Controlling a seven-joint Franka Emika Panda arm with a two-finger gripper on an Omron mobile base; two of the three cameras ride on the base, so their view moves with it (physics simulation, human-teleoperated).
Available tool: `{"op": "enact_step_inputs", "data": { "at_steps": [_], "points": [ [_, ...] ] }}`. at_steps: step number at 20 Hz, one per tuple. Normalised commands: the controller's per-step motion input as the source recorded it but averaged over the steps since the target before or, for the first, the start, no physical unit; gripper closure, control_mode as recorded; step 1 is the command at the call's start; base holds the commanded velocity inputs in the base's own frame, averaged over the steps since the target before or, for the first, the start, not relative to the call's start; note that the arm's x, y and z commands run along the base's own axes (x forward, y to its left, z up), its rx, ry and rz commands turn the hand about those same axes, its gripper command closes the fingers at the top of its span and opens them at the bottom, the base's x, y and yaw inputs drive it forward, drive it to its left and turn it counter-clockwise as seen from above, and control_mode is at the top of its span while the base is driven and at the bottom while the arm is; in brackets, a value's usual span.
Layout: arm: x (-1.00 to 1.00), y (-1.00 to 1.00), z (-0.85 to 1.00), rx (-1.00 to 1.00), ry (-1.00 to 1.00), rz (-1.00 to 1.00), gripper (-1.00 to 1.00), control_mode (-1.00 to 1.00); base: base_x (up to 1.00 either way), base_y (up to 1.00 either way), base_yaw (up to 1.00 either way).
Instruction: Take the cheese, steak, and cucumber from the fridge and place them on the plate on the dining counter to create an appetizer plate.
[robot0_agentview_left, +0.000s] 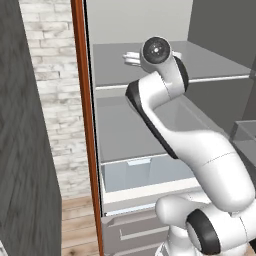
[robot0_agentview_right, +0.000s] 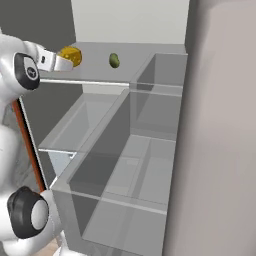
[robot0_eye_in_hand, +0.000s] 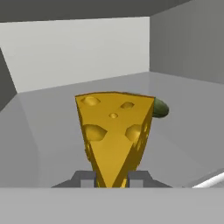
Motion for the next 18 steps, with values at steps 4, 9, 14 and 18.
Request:
{"op": "enact_step_inputs", "data": {
  "at_steps": [4, 9, 14, 18],
  "points": [
    [-0.72, -0.1, 0.4, 0.0, 0.0, 0.01, 1.0, -1.0, 0.0, 0.0, 0.0],
    [-0.29, -0.04, 0.13, 0.0, 0.0, 0.01, 1.0, 1.0, -0.52, -0.06, 0.03],
    [0.0, 0.0, 0.0, 0.0, 0.0, 0.0, 1.0, 1.0, -0.99, -0.06, 0.07],
    [0.0, 0.0, 0.0, 0.0, 0.0, 0.0, 1.0, 1.0, -1.0, -0.01, 0.06]
  ]
}}
